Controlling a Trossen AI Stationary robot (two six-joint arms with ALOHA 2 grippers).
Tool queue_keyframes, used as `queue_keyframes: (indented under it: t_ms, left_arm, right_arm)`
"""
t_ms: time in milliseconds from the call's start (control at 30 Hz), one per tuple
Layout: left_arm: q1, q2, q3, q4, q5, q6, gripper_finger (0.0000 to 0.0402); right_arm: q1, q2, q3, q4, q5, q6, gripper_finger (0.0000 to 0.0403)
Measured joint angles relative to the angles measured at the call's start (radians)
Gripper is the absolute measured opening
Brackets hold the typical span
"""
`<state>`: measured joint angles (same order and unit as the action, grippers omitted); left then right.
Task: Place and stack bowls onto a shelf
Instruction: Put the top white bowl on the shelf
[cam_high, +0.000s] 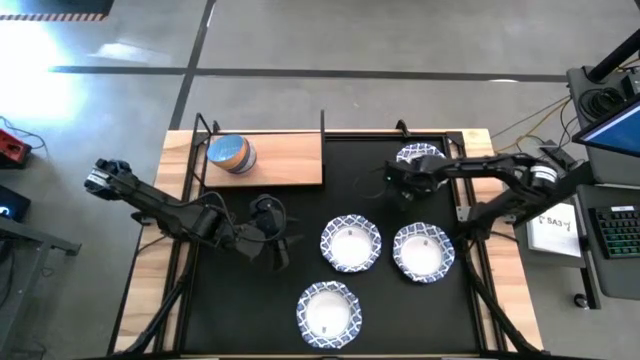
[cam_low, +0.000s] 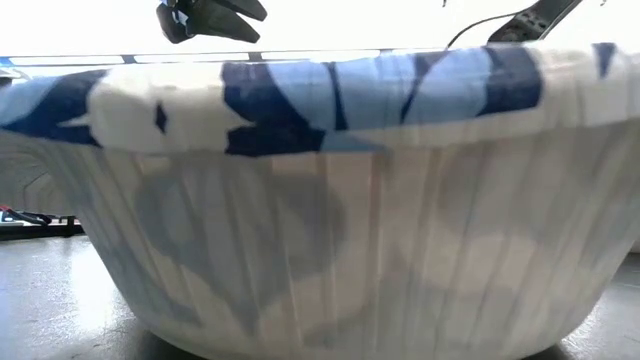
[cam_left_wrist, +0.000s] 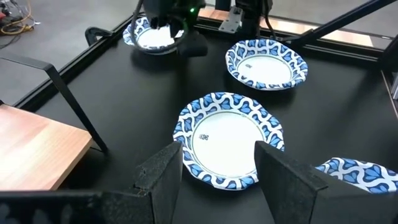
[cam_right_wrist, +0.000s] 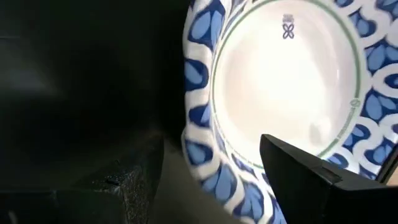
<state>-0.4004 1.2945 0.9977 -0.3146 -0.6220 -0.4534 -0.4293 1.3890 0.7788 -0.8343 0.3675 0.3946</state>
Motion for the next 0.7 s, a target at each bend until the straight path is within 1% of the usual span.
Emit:
queue_keyframes:
  t_ms: [133,233,400,633,700]
  left_arm:
    - [0.000,0.000,0.000,0.000,0.000,-0.002,0.0182]
    - [0.000,0.000,0.000,0.000,0.000,-0.002,0.0182]
    - [0.000,0.000,0.000,0.000,0.000,-0.001,0.0182]
    - [0.001,0.000,0.000,0.000,0.000,0.028,0.0182]
    - [0.001,0.000,0.000,0.000,0.001,0.040,0.0182]
  right_arm:
    - [-0.034,0.064,0.000,0.032,0.000,-0.034,0.0249]
    - [-0.043,0.094,0.001,0.044,0.000,-0.047,0.0224]
    - [-0.042,0.100,0.002,0.056,-0.008,-0.065,0.0151]
    - [-0.043,0.043,0.001,0.049,0.003,-0.085,0.0025]
    - [-0.043,0.018,0.001,0.046,-0.003,-0.084,0.0015]
